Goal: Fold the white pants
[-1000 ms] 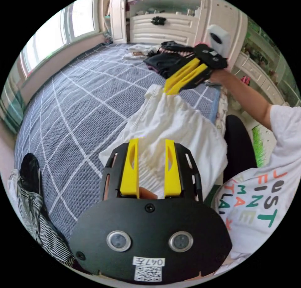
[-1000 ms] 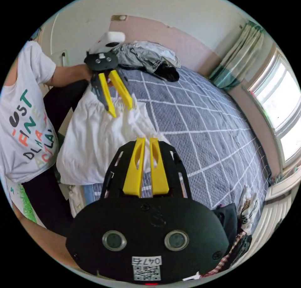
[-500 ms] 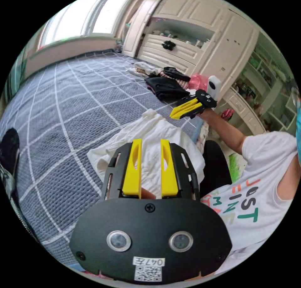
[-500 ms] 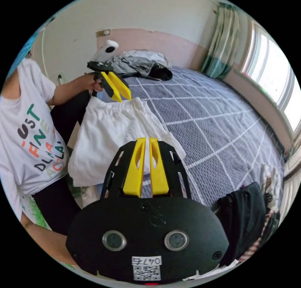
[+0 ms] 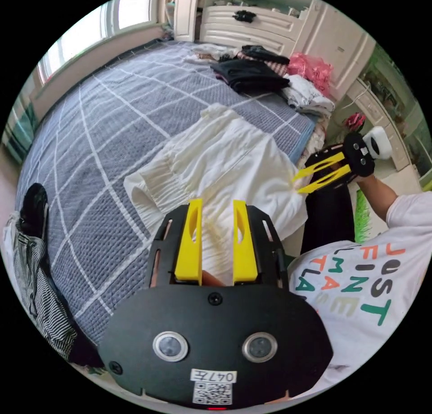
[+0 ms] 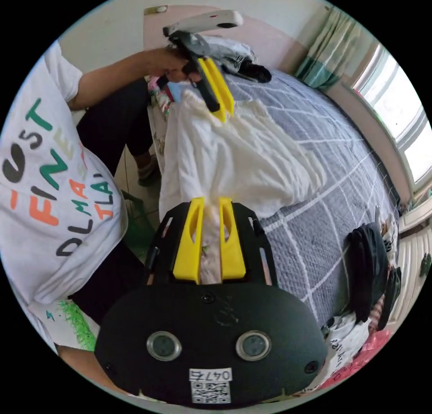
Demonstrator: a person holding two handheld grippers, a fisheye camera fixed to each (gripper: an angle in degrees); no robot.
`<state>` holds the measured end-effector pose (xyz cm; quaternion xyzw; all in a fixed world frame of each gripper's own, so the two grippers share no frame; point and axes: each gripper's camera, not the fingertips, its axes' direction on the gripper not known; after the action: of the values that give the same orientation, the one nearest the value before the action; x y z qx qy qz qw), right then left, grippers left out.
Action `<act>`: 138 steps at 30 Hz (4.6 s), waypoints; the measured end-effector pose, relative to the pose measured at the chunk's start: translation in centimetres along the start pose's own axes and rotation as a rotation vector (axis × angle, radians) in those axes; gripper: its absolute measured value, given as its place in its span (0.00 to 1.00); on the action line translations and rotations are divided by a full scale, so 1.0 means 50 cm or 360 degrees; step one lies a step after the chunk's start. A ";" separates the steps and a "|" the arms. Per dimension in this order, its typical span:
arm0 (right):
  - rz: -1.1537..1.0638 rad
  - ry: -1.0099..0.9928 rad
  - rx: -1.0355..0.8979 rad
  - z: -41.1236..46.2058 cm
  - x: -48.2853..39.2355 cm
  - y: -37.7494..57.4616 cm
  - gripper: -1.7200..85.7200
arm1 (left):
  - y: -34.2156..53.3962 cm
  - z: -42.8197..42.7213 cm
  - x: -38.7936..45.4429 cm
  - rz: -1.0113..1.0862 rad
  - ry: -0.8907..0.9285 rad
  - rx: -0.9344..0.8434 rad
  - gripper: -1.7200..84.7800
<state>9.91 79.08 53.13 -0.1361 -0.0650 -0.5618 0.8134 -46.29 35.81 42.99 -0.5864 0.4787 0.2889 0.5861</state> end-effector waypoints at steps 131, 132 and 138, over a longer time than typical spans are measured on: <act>0.1395 0.0729 -0.0099 -0.228 0.983 0.493 0.02 | -1.264 0.247 0.201 0.0268 0.0201 0.0152 0.12; 0.1324 0.0710 -0.0179 -0.227 0.945 0.475 0.01 | -1.260 0.248 0.209 0.0295 0.0139 0.0138 0.12; 0.1298 0.0522 -0.0741 -0.080 0.882 0.438 0.01 | -1.237 0.281 0.227 0.0271 0.0037 -0.0049 0.10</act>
<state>46.03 45.64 57.46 -0.2383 0.2494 -0.2115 0.9145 16.79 37.83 56.11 -0.5558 0.5291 0.3380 0.5449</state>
